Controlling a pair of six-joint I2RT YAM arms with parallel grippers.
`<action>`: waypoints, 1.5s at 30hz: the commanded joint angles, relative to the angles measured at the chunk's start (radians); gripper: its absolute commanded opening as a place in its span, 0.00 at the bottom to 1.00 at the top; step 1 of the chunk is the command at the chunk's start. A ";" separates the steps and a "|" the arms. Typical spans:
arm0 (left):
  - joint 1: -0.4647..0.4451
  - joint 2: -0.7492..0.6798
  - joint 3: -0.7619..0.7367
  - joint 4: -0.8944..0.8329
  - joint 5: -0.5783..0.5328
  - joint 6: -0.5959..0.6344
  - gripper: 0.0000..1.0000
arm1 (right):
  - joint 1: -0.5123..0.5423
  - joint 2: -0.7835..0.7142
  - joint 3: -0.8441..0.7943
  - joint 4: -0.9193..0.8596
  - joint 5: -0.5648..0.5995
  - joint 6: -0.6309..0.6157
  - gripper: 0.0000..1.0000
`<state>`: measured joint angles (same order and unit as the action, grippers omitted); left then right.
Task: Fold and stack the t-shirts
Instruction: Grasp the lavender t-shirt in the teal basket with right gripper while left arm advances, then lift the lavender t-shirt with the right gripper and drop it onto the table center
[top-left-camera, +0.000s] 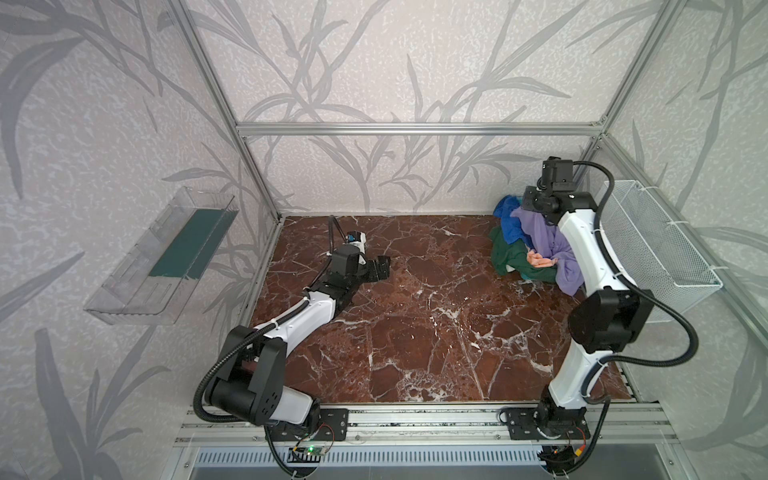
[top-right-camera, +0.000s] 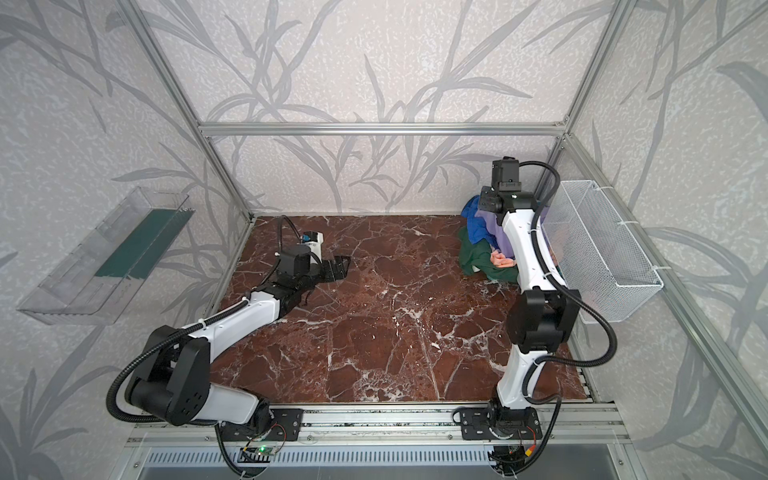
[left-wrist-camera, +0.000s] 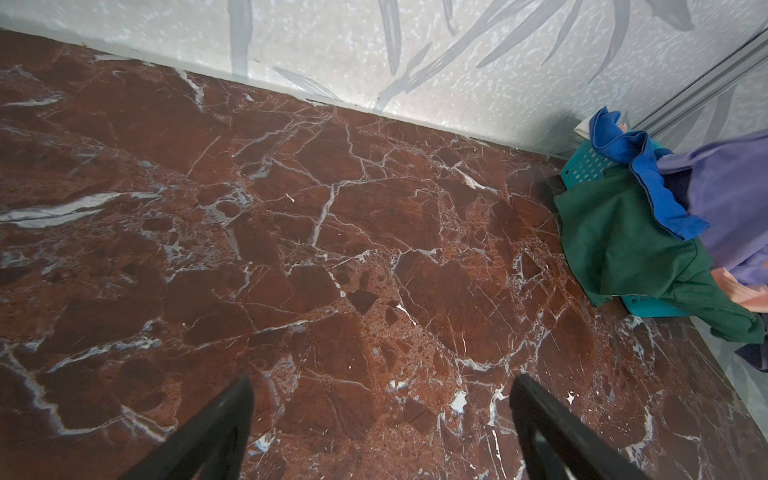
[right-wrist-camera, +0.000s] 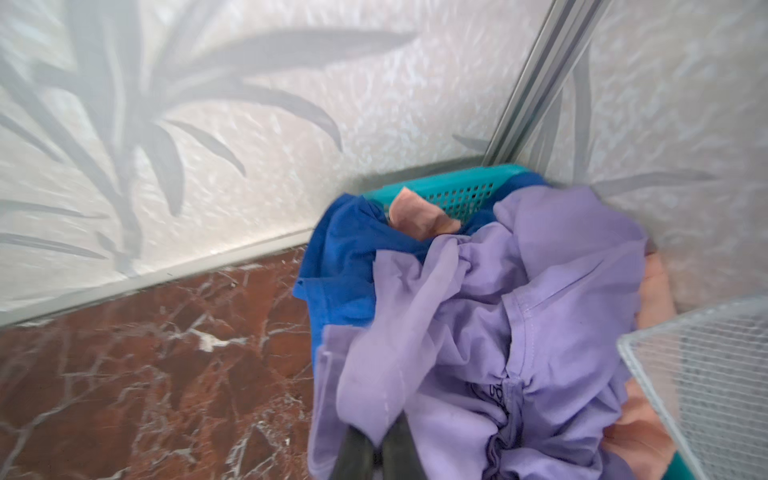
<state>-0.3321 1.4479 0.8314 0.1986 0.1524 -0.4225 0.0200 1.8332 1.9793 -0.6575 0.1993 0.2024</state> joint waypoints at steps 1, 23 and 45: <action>-0.004 0.022 0.034 0.033 0.010 -0.011 0.96 | 0.010 -0.109 0.053 -0.003 -0.136 0.036 0.00; -0.004 -0.248 -0.148 0.056 -0.251 -0.046 0.99 | 0.556 0.050 0.536 -0.221 -0.357 -0.122 0.00; -0.002 -0.488 -0.236 -0.129 -0.438 -0.034 0.99 | 0.462 0.584 0.861 -0.311 -0.457 0.084 0.99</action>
<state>-0.3328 0.9245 0.5629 0.0971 -0.3058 -0.4629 0.5289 2.4355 2.8128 -0.9302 -0.2409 0.2554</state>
